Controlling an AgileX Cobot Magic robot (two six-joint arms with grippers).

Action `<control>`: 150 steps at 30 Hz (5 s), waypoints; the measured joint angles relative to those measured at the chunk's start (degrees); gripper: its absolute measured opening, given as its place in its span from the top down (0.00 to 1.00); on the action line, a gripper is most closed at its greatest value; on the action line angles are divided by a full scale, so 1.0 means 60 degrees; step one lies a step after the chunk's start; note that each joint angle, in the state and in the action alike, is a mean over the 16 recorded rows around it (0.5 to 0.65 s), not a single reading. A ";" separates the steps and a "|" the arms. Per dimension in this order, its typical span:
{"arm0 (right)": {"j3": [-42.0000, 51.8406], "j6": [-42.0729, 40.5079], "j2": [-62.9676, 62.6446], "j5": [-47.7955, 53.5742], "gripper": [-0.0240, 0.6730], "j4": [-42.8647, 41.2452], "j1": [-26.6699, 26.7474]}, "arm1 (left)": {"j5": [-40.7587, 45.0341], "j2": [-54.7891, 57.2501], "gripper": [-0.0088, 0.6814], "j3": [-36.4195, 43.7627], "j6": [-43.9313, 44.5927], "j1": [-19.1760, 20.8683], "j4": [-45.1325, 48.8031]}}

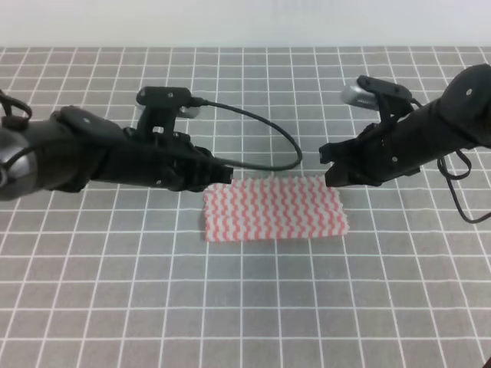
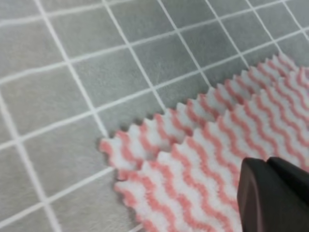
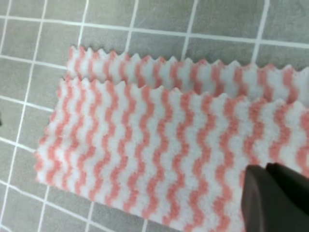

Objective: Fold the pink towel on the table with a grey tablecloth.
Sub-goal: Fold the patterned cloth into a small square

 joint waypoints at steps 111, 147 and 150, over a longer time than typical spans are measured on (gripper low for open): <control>-0.1362 0.0921 0.1497 0.0711 0.98 -0.0327 -0.0193 | 0.0219 0.1820 0.99 -0.0629 0.0086 0.0216 -0.0129; -0.1533 -0.0460 0.1388 0.0297 0.98 0.1961 0.0945 | 0.0948 0.0986 0.99 -0.0674 0.0054 0.0565 -0.0043; -0.1533 -0.0508 0.1391 0.0280 0.98 0.2037 0.0948 | 0.1253 0.0944 0.99 -0.0673 0.0031 0.0718 -0.0030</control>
